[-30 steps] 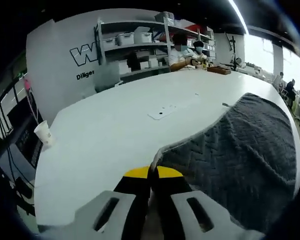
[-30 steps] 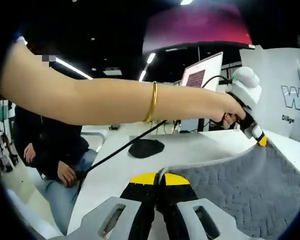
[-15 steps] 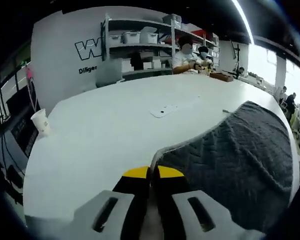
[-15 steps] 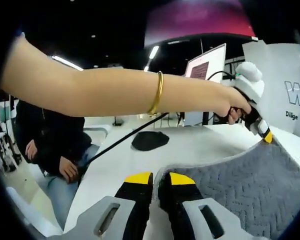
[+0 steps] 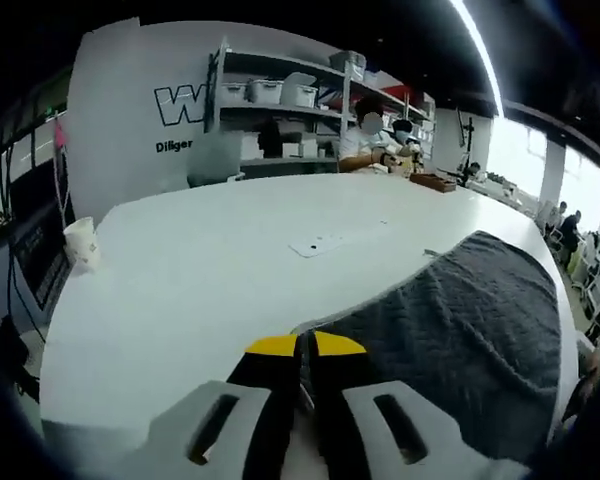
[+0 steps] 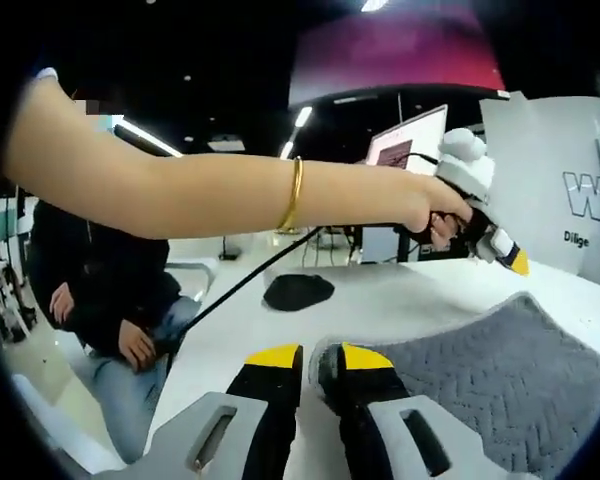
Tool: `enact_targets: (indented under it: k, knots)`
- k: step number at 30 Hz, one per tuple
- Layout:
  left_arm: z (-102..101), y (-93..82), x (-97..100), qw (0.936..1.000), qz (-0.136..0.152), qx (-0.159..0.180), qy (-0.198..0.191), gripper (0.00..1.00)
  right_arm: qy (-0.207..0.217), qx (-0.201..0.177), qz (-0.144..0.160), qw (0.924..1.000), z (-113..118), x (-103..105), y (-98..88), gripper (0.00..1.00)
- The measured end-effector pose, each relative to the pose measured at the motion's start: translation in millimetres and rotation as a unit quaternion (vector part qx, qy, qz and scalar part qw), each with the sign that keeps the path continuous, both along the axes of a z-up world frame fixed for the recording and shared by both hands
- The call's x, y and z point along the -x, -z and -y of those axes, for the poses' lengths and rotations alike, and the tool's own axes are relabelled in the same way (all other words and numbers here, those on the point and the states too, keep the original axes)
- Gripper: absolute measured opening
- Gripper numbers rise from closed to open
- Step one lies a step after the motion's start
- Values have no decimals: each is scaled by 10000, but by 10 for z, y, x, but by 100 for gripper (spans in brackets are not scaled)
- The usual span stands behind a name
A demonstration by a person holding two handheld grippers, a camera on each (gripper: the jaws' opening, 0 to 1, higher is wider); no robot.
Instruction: Open the folded towel by lifting each exposed corner and separating the folded layers until the towel lies flat within the target outline without major curled edges
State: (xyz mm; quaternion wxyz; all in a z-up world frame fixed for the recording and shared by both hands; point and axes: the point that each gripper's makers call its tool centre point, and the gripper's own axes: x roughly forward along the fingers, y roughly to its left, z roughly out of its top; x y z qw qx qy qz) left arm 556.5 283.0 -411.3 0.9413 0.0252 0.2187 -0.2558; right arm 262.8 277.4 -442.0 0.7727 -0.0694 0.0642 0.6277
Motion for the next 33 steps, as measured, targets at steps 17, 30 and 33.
enact_targets:
  k: [17,30,33]
  knots:
    - [279,296,-211,9997,-35,-196,165,0,-176,392,230,9988,-112,-6,186,0]
    - [98,656,-297,9985,-265,-421,-216,0,-341,613,380,9968,-252,2,286,0]
    - [86,695,-291,9984,-282,-419,-253,0,-382,654,362,9965,-268,18,313,0]
